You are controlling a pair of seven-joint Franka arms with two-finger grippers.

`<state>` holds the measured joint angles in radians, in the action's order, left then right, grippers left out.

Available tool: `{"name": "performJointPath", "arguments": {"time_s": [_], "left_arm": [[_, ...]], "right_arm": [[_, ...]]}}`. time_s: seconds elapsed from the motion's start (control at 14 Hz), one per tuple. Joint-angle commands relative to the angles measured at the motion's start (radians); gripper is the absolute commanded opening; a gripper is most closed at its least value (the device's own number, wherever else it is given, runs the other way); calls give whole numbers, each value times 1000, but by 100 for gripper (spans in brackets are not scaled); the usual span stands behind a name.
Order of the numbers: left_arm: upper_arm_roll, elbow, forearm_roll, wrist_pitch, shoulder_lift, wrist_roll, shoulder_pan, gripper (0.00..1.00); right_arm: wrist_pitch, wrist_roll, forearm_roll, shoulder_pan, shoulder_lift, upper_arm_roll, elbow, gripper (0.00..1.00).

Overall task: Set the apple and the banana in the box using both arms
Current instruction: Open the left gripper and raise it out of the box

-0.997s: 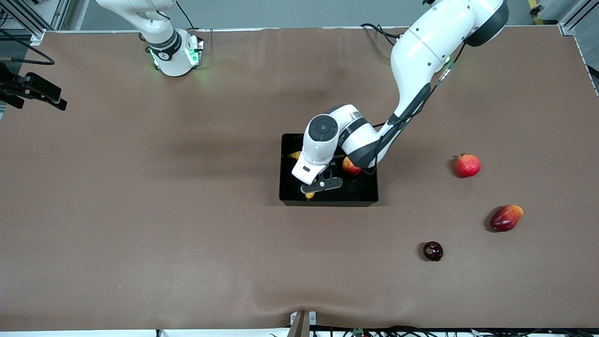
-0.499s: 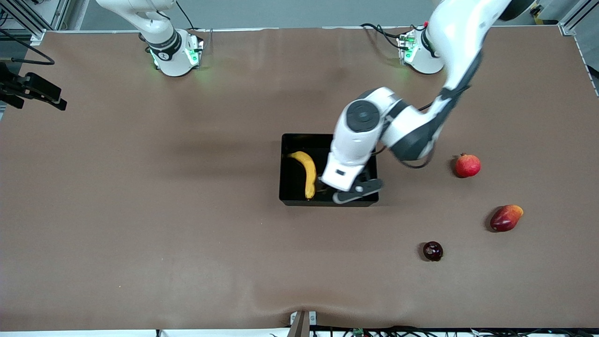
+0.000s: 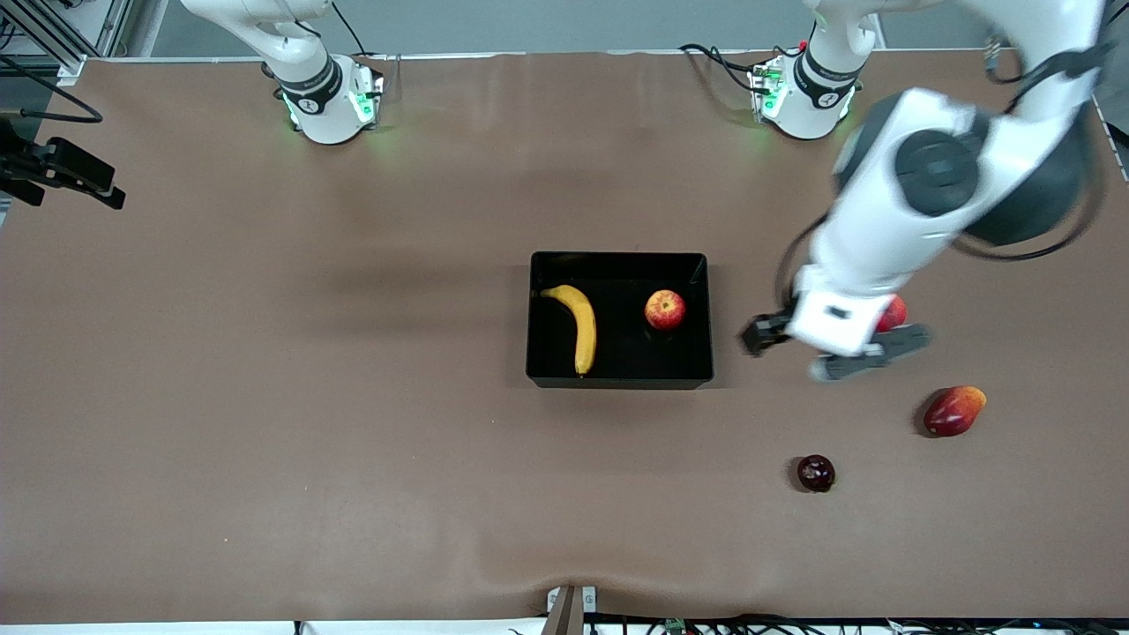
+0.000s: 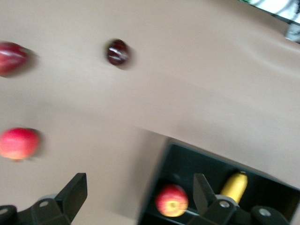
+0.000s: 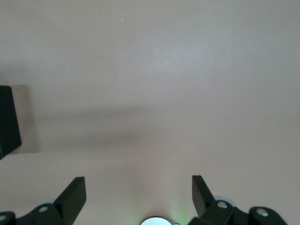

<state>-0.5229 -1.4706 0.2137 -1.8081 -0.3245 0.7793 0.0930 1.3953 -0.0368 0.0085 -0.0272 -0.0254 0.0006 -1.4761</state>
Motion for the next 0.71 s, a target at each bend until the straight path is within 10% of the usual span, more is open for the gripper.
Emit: {"name": "performJointPath", "arguments": {"time_s": [0.0,0.64], "left_arm": [[-12,5,-28,100,79,-112,109,100],[-5,67,-80,302,191,-451,324,100]], "right_arm": [[-2,-14,-12,-11,-4,10,5,100],[-1,-14,-12,-10,-4,10,5,100]]}}
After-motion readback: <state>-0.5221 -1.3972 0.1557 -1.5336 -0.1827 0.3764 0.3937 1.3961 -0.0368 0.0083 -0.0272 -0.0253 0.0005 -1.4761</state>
